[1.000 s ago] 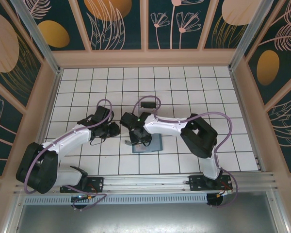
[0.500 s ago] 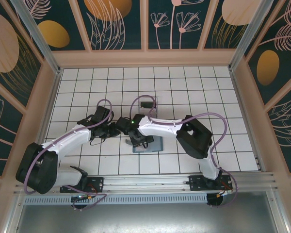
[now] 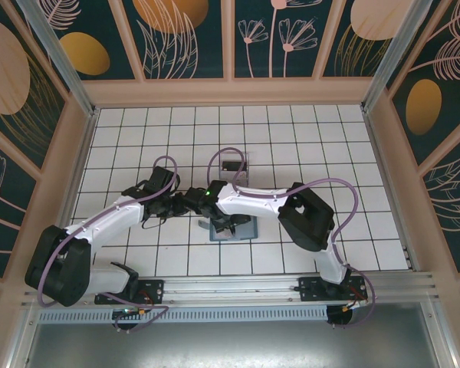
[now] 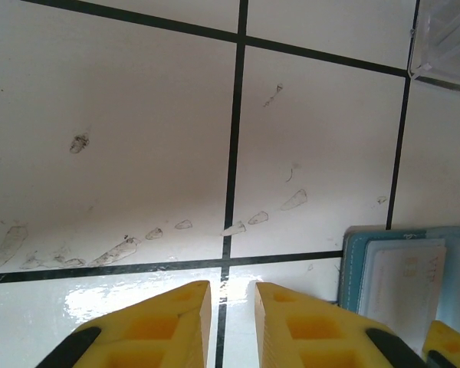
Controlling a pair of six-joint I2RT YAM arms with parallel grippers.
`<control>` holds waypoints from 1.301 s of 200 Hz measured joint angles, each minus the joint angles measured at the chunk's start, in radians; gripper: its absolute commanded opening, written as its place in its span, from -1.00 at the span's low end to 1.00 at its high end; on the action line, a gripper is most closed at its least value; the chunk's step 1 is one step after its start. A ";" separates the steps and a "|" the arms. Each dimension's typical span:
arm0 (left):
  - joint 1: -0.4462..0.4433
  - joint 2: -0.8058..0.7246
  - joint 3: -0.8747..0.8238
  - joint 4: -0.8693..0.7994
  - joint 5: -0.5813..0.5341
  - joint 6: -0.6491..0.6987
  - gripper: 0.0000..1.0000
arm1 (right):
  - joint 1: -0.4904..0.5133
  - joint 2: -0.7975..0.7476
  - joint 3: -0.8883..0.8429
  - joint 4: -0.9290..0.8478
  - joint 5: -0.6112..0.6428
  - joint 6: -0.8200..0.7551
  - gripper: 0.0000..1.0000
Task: Take the credit cards out of the card holder
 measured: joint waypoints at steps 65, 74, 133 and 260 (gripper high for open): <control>0.000 0.000 0.016 -0.002 0.005 0.005 -0.53 | 0.000 -0.001 -0.035 -0.024 0.027 0.010 0.36; 0.000 0.000 0.016 -0.002 0.008 0.005 -0.53 | 0.000 -0.003 -0.045 -0.024 0.030 0.011 0.36; 0.000 0.000 0.017 -0.004 0.012 0.005 -0.53 | 0.000 -0.031 -0.124 -0.023 0.038 0.034 0.37; 0.000 0.032 0.060 -0.008 0.034 0.015 -0.56 | -0.026 -0.169 -0.214 -0.015 0.046 0.059 0.37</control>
